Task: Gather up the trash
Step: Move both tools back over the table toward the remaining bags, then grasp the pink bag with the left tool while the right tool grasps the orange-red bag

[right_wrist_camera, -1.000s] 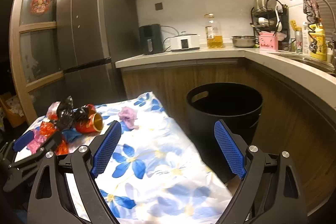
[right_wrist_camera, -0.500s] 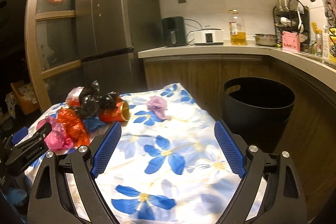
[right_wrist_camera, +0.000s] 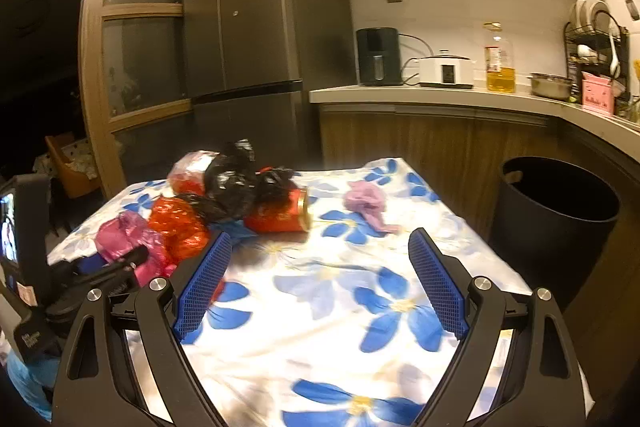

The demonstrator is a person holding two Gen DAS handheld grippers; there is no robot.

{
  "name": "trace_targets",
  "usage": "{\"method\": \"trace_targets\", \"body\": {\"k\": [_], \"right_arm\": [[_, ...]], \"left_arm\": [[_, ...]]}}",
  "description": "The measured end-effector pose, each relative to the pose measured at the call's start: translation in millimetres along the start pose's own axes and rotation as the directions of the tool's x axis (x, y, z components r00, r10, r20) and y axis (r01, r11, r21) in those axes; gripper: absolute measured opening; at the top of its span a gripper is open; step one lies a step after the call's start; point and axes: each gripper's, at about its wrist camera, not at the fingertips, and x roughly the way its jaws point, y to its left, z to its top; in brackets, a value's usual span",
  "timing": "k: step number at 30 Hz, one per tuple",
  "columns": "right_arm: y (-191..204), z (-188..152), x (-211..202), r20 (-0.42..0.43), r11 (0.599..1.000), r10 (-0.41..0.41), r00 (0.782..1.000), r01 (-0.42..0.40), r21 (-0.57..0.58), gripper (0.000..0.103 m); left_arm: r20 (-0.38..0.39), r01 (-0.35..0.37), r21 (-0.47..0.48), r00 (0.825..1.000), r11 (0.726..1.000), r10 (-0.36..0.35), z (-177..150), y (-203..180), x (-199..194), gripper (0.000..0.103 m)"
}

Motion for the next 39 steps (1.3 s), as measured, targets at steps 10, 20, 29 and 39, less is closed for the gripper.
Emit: {"method": "trace_targets", "body": {"k": [10, 20, 29, 39], "right_arm": [[46.5, -2.2, 33.8, -0.029, 0.993, 0.109, 0.994, -0.110, -0.047, 0.087], [77.7, -8.0, 72.5, -0.079, 0.985, 0.160, 0.984, -0.164, -0.044, 0.087], [96.5, -9.6, 107.2, -0.146, 0.980, 0.192, 0.970, -0.199, -0.030, 0.082], [99.1, -12.5, 116.0, -0.210, 0.966, 0.251, 0.945, -0.259, -0.008, 0.046]], "left_arm": [[0.013, 0.027, -0.029, 1.000, 0.999, -0.026, -3.2, 7.3, -11.6, 0.006], [0.044, -0.002, -0.085, 0.999, 0.996, 0.006, -0.5, 36.3, -29.3, 0.005], [0.029, -0.001, -0.112, 1.000, 0.994, 0.004, -2.0, 53.4, -23.0, 0.005], [0.026, 0.007, -0.101, 1.000, 0.995, -0.004, -1.9, 51.4, -21.9, 0.005]]}}
